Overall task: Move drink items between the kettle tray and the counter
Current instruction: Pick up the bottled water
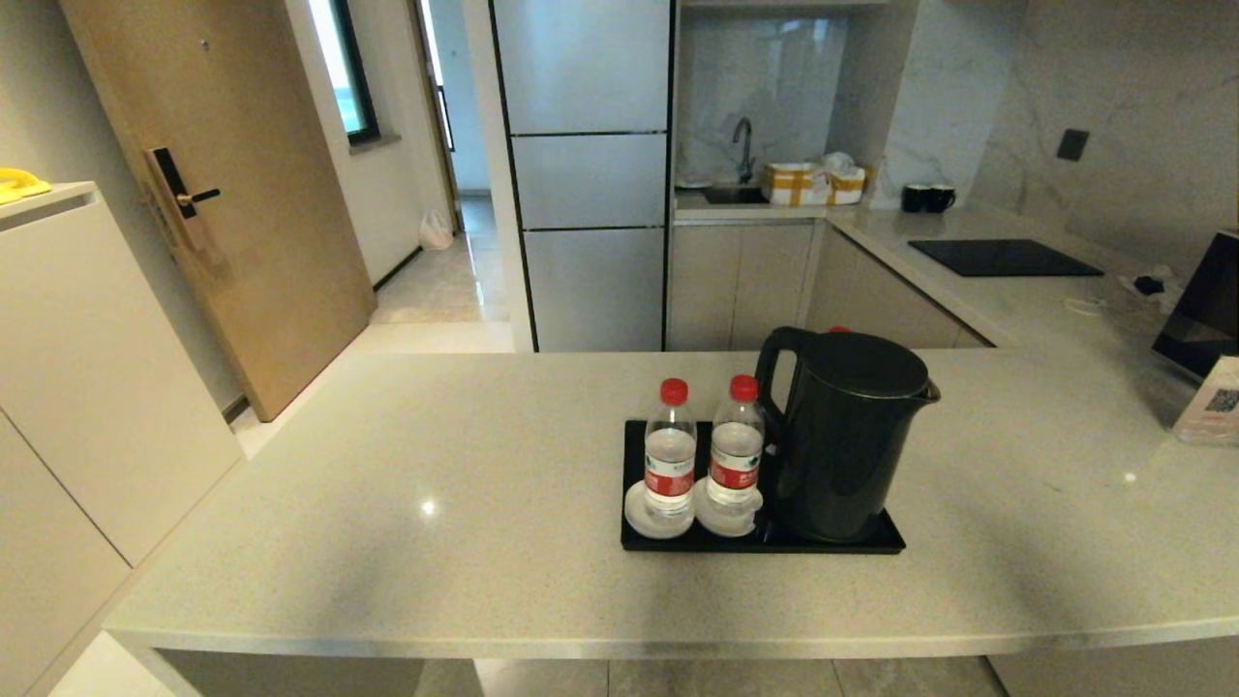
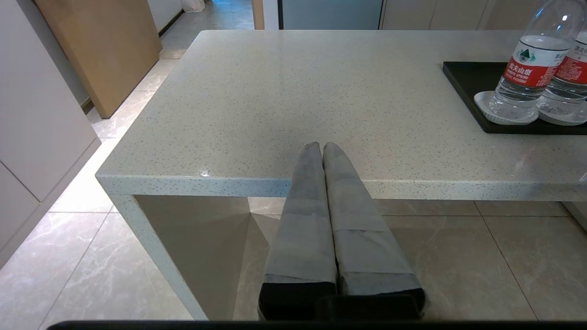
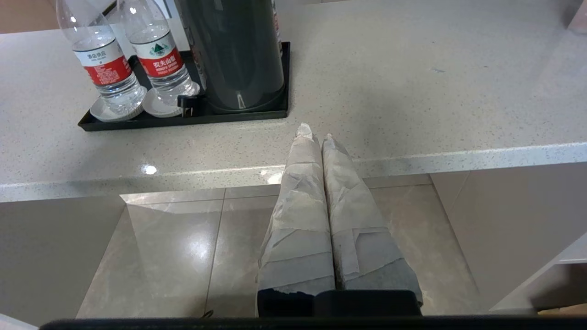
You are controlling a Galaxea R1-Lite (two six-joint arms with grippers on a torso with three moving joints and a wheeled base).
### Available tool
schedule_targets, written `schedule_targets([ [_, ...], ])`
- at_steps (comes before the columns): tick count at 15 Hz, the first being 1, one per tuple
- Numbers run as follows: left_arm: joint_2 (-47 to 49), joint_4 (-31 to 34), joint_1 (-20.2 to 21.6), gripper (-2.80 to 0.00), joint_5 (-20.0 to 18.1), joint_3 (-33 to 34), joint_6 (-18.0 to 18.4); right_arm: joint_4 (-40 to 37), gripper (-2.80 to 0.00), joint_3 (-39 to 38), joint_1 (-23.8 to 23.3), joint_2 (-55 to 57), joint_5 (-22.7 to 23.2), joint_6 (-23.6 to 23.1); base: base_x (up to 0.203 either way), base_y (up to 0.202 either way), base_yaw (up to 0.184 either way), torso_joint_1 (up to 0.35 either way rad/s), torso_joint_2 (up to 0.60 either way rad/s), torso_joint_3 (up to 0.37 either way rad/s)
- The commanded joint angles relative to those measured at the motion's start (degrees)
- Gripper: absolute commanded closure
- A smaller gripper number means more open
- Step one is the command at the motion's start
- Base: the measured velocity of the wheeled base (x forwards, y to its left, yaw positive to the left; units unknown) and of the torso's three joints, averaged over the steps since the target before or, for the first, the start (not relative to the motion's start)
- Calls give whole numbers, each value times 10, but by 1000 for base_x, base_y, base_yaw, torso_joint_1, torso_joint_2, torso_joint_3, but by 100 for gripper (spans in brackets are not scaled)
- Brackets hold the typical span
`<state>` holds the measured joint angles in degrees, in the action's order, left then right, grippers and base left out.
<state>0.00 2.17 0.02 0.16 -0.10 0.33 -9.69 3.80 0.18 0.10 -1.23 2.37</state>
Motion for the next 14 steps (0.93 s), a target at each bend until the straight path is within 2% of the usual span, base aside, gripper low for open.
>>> schedule_targets([
  [1, 0, 0, 0, 0, 0, 0, 0, -1, 0, 1, 1, 0, 0, 0, 0, 0, 0, 0, 0, 0],
  [9, 0, 0, 0, 0, 0, 0, 0, -9, 0, 7, 1, 8, -2, -4, 0, 0, 0, 0, 0, 0],
  [11, 0, 0, 0, 0, 0, 0, 0, -9, 0, 71, 1, 55, 0, 8, 0, 0, 0, 0, 0, 0],
  [14, 0, 0, 1, 0, 0, 0, 0, -25, 0, 264, 8, 252, 30, 69, 0, 0, 0, 0, 0, 0],
])
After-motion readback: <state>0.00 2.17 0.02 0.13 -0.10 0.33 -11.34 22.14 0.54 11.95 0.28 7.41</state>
